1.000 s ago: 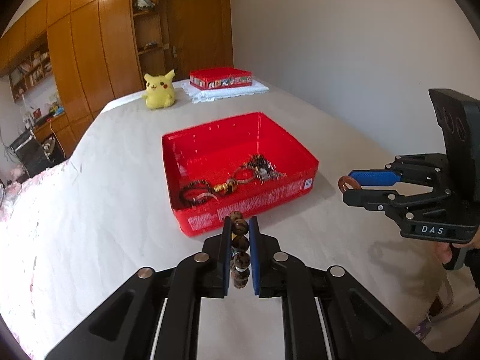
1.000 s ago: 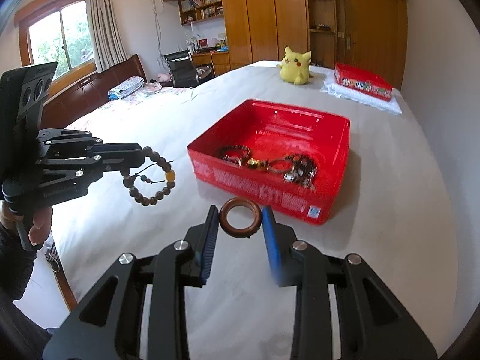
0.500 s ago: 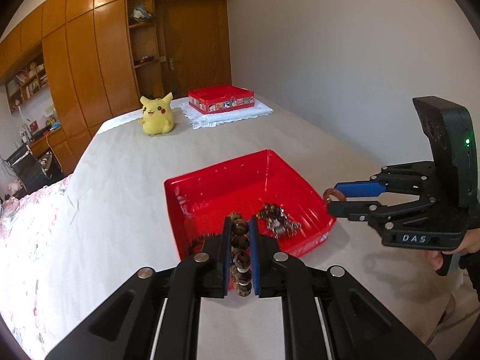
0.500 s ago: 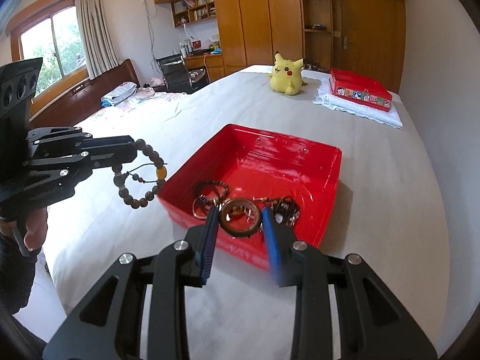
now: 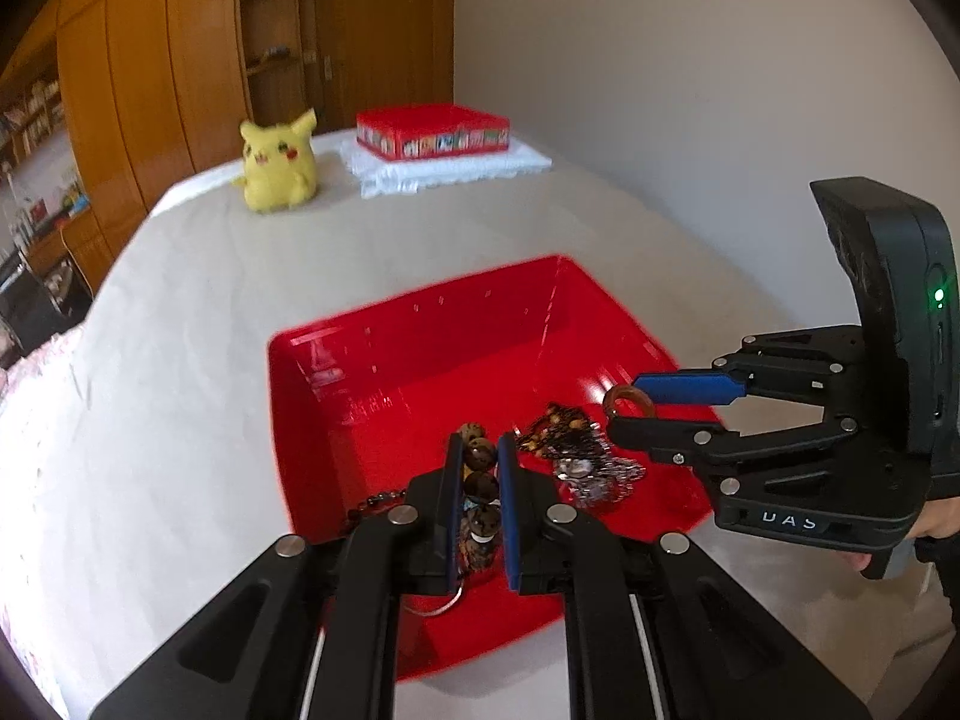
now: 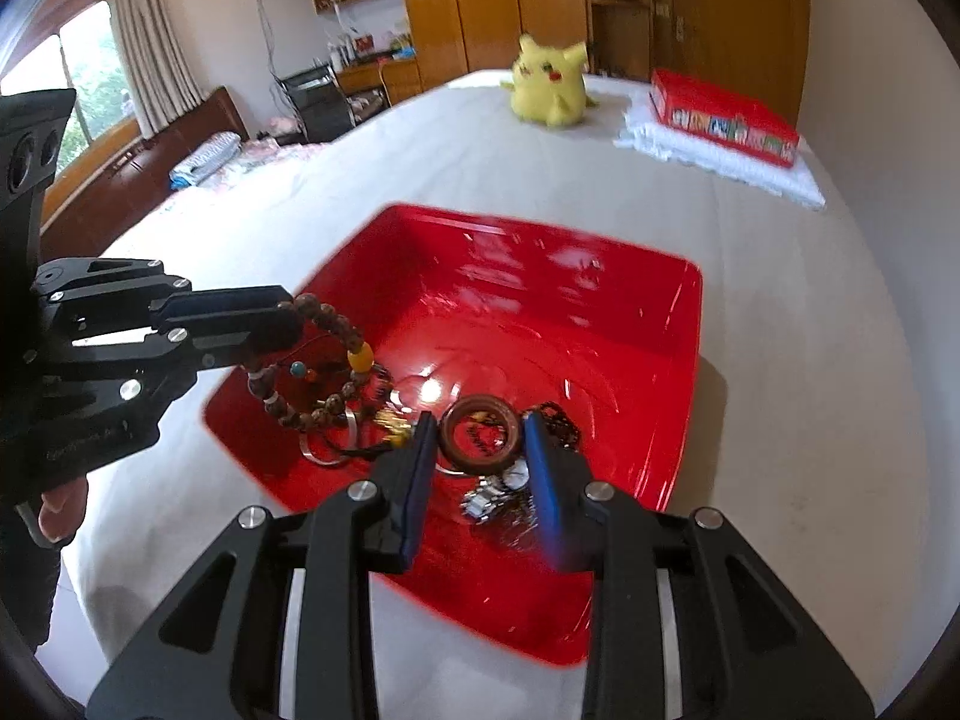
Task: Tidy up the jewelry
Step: 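Release the bead bracelet into the red tray while the right tool releases the ring there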
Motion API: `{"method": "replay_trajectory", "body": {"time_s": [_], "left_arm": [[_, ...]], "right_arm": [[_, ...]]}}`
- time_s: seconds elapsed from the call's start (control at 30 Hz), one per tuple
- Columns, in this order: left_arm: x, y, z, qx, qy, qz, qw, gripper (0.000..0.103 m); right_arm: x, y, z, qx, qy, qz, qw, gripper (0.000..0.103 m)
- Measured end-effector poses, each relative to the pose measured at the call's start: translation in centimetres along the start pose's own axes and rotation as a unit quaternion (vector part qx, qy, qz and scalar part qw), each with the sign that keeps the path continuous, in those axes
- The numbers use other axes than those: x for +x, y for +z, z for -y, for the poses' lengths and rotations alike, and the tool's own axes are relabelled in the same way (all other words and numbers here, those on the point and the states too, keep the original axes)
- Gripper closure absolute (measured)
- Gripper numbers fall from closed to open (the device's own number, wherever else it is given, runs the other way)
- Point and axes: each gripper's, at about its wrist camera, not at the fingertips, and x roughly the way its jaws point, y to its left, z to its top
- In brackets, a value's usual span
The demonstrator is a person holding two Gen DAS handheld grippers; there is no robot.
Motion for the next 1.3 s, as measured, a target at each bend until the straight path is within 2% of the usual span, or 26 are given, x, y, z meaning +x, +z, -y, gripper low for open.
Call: {"method": "replay_trajectory", "body": {"time_s": [0.3, 0.43, 0.57, 0.77, 0.9, 0.93, 0.97, 1.13, 1.3], "left_arm": [[5.1, -1.1, -1.6, -0.012, -0.006, -0.042, 0.9990, 0.092], [5.6, -1.4, -2.0, -0.016, -0.009, -0.047, 0.9987, 0.092], [5.9, -1.7, -2.2, -0.020, -0.009, -0.050, 0.9985, 0.091], [5.9, -1.9, -2.5, -0.022, -0.007, -0.052, 0.9984, 0.089], [5.2, -2.0, -2.7, -0.023, -0.002, -0.046, 0.9987, 0.065], [5.0, -2.1, -2.7, -0.024, -0.001, -0.044, 0.9988, 0.061], [4.8, -2.1, -2.7, -0.024, 0.001, -0.041, 0.9989, 0.059], [4.0, -2.3, -3.0, -0.028, 0.007, -0.035, 0.9990, 0.045], [2.9, -2.9, -3.3, -0.033, 0.010, -0.029, 0.9990, 0.037]], "right_arm": [[4.7, 0.0, 0.7, -0.010, -0.012, -0.044, 0.999, 0.073], [5.5, -0.2, 0.4, -0.020, -0.016, -0.057, 0.998, 0.072], [5.8, -0.4, -0.3, -0.033, -0.020, -0.060, 0.997, 0.062], [5.7, -0.4, -0.4, -0.036, -0.022, -0.060, 0.997, 0.061], [5.5, -0.4, -0.5, -0.039, -0.021, -0.058, 0.997, 0.057], [5.3, -0.4, -0.5, -0.038, -0.023, -0.056, 0.997, 0.052], [5.1, -0.5, -0.5, -0.036, -0.025, -0.053, 0.998, 0.048], [4.3, -0.6, 0.5, -0.017, -0.032, -0.042, 0.998, 0.045], [3.1, -1.1, 1.1, -0.005, -0.035, -0.030, 0.999, 0.039]]}}
